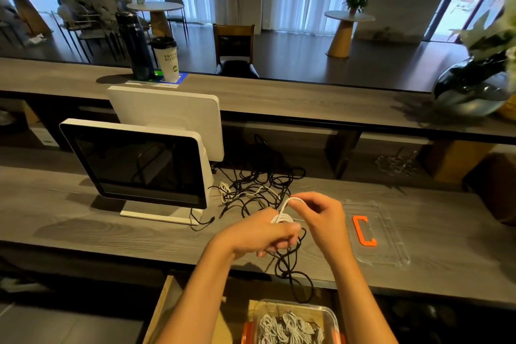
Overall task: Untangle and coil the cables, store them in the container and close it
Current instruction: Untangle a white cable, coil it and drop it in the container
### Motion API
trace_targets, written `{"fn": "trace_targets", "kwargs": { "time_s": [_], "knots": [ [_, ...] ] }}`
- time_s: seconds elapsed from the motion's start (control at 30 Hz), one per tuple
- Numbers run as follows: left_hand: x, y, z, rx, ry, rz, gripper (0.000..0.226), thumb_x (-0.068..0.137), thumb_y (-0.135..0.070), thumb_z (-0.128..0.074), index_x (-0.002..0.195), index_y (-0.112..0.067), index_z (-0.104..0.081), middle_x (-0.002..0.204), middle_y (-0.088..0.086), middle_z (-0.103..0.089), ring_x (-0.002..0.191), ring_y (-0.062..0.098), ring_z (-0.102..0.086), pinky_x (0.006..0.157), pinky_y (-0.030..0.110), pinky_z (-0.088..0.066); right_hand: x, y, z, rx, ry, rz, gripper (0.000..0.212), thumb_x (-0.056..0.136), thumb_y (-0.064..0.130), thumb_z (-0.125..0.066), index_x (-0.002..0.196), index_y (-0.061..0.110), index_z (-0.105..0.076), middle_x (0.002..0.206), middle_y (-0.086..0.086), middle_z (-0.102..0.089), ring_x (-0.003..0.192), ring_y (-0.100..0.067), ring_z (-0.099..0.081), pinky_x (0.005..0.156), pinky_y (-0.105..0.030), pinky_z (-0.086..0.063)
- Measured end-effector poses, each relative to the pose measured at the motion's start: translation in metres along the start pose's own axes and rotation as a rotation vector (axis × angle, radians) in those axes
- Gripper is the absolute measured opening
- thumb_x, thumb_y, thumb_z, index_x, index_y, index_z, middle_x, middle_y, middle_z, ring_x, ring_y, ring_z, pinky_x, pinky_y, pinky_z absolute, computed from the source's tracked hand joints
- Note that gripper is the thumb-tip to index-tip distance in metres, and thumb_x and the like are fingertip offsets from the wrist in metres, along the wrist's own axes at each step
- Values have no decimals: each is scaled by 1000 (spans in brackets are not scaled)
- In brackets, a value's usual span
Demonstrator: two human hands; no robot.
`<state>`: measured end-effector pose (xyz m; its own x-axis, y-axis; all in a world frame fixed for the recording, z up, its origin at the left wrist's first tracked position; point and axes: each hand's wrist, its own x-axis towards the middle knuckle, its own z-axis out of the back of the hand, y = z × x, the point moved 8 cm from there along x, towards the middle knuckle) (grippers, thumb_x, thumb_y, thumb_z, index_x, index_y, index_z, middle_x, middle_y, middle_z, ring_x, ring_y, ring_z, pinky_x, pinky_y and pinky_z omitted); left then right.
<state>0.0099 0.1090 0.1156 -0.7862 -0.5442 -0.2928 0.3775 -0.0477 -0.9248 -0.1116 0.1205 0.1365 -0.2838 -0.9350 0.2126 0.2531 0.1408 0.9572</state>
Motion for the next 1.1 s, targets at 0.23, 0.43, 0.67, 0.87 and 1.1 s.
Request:
{"fn": "trace_targets", "kwargs": {
  "time_s": [0.23, 0.43, 0.67, 0.87, 1.1],
  "knots": [
    [-9, 10, 47, -291, -493, 20, 51, 106, -43, -34, 95, -5, -67, 73, 11, -68, 62, 25, -67, 55, 32, -57, 2, -14, 7, -25, 15, -83, 7, 88, 14, -72, 88, 19, -77, 71, 11, -72, 65, 0, -62, 61, -15, -49],
    [-15, 15, 67, -929, -745, -217, 49, 108, -38, -30, 121, -2, -61, 110, 14, -74, 106, 27, -71, 92, 47, -57, 4, -16, 0, -14, 77, -81, 9, 89, 14, -71, 86, 21, -76, 80, 5, -73, 75, -6, -66, 70, -18, -53],
    [-33, 13, 92, -1268, -821, -453, 46, 106, -45, -30, 92, -11, -57, 69, 3, -55, 64, 16, -59, 81, 40, -51, 2, -25, 1, -70, 86, -83, 12, 91, 15, -69, 87, 24, -75, 80, 9, -72, 77, -5, -65, 69, -18, -52],
    [-48, 16, 100, -538, -1157, -207, 35, 106, -34, -42, 90, -11, -64, 66, 1, -56, 55, 10, -52, 57, 28, -47, -1, -12, -1, -128, 94, 31, 14, 91, 15, -68, 91, 27, -74, 83, 7, -67, 82, -7, -62, 72, -16, -49],
    [-13, 6, 67, 138, -774, 97, 51, 99, -51, -46, 84, -5, -61, 75, 8, -61, 65, 16, -52, 61, 26, -42, -2, 12, -6, -133, 64, 130, 16, 89, 15, -70, 93, 31, -72, 89, 8, -68, 85, -8, -63, 74, -18, -51]
  ]
}}
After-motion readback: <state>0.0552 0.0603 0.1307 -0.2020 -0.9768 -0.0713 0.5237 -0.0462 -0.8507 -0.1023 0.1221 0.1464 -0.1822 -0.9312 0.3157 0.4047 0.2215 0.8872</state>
